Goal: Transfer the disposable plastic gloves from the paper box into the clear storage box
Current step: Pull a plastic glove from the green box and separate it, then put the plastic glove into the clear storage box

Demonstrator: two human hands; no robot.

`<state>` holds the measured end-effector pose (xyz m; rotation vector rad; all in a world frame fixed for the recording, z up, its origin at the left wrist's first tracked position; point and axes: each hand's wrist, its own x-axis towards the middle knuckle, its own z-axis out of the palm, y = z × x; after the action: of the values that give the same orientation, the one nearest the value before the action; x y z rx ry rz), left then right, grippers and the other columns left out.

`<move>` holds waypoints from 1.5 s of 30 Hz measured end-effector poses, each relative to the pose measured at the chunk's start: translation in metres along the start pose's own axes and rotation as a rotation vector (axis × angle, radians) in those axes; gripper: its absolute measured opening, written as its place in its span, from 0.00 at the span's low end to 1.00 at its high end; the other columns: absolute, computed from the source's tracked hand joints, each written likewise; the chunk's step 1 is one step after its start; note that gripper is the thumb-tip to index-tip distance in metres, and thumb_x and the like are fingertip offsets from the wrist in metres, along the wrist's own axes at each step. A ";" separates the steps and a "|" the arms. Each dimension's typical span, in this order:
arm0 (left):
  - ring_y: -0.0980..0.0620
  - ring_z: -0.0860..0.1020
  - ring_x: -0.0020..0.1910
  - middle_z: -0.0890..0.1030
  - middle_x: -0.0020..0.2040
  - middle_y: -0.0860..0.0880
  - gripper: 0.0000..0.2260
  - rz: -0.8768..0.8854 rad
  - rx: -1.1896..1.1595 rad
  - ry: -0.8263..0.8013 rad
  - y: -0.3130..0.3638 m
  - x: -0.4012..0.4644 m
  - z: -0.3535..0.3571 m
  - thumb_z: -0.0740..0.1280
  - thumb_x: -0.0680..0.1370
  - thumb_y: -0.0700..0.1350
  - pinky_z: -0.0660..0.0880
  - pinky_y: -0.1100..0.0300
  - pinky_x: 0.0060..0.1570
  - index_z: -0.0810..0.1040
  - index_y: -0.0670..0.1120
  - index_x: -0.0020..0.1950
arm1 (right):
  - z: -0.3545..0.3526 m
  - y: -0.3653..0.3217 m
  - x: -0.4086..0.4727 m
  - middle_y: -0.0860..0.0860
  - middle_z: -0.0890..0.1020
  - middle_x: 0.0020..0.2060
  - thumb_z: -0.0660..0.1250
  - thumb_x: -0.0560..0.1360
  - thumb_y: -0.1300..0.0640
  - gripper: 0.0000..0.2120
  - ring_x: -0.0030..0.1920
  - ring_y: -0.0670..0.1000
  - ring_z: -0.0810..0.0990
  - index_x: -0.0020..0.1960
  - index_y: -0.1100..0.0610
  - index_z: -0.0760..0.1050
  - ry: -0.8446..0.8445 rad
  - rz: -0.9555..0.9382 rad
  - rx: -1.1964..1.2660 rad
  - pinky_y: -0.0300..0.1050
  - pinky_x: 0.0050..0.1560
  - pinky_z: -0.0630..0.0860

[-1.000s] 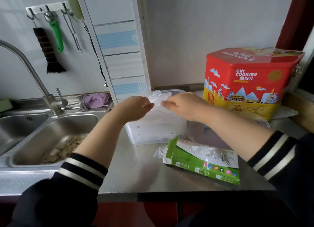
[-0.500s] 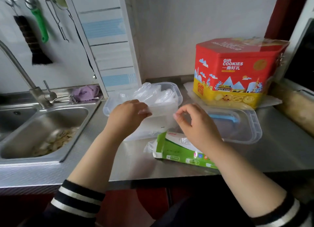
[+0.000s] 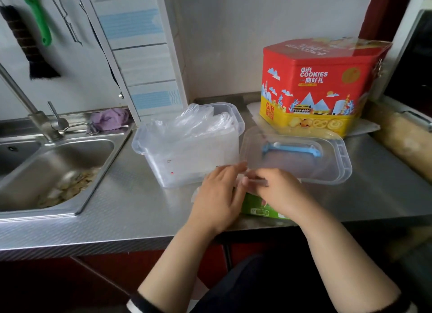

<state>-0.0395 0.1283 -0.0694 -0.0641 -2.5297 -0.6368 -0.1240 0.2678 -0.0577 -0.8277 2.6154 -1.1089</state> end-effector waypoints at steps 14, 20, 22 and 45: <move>0.55 0.72 0.62 0.78 0.60 0.56 0.17 -0.050 0.052 0.038 -0.005 -0.012 0.026 0.60 0.77 0.53 0.62 0.60 0.66 0.74 0.50 0.65 | 0.014 0.020 0.001 0.43 0.82 0.33 0.71 0.74 0.53 0.04 0.36 0.42 0.78 0.41 0.51 0.82 0.270 -0.062 0.256 0.46 0.43 0.77; 0.55 0.72 0.63 0.79 0.60 0.55 0.18 -0.067 0.095 0.053 -0.004 -0.011 0.027 0.59 0.77 0.55 0.57 0.56 0.71 0.74 0.50 0.64 | 0.007 0.022 0.003 0.45 0.76 0.27 0.69 0.76 0.56 0.07 0.28 0.41 0.71 0.39 0.54 0.78 0.299 -0.038 0.347 0.33 0.29 0.67; 0.55 0.71 0.63 0.79 0.60 0.55 0.18 -0.074 0.094 0.055 -0.002 -0.012 0.027 0.59 0.77 0.55 0.58 0.55 0.71 0.74 0.50 0.64 | 0.006 0.020 0.001 0.46 0.75 0.28 0.68 0.76 0.56 0.08 0.28 0.42 0.70 0.38 0.54 0.77 0.287 -0.045 0.347 0.35 0.30 0.68; 0.57 0.71 0.63 0.77 0.59 0.61 0.23 -0.106 0.020 0.084 0.001 -0.014 0.027 0.61 0.76 0.55 0.56 0.57 0.72 0.67 0.51 0.70 | 0.000 0.019 -0.005 0.58 0.80 0.39 0.67 0.77 0.59 0.05 0.36 0.44 0.72 0.43 0.54 0.79 0.270 -0.060 0.633 0.41 0.40 0.70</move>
<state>-0.0402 0.1420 -0.0962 0.1019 -2.4700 -0.6417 -0.1280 0.2813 -0.0720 -0.6424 2.1886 -2.0283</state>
